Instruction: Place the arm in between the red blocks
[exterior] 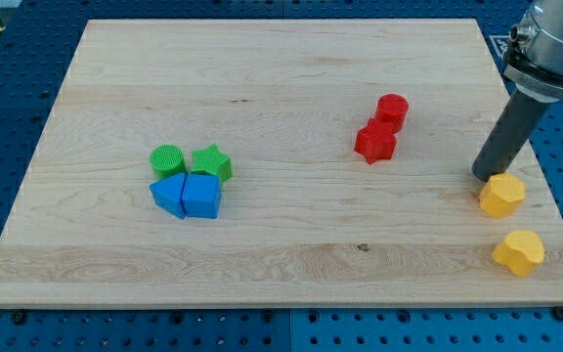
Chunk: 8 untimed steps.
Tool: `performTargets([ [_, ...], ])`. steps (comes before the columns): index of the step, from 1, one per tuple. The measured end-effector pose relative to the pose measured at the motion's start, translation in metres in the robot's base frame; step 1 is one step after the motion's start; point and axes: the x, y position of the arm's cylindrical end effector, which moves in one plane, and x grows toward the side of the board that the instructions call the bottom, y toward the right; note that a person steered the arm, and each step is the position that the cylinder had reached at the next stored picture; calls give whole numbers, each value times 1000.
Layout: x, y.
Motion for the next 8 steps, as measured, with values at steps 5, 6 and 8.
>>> performTargets([
  [5,18,0],
  [6,-1,0],
  [8,-22,-1],
])
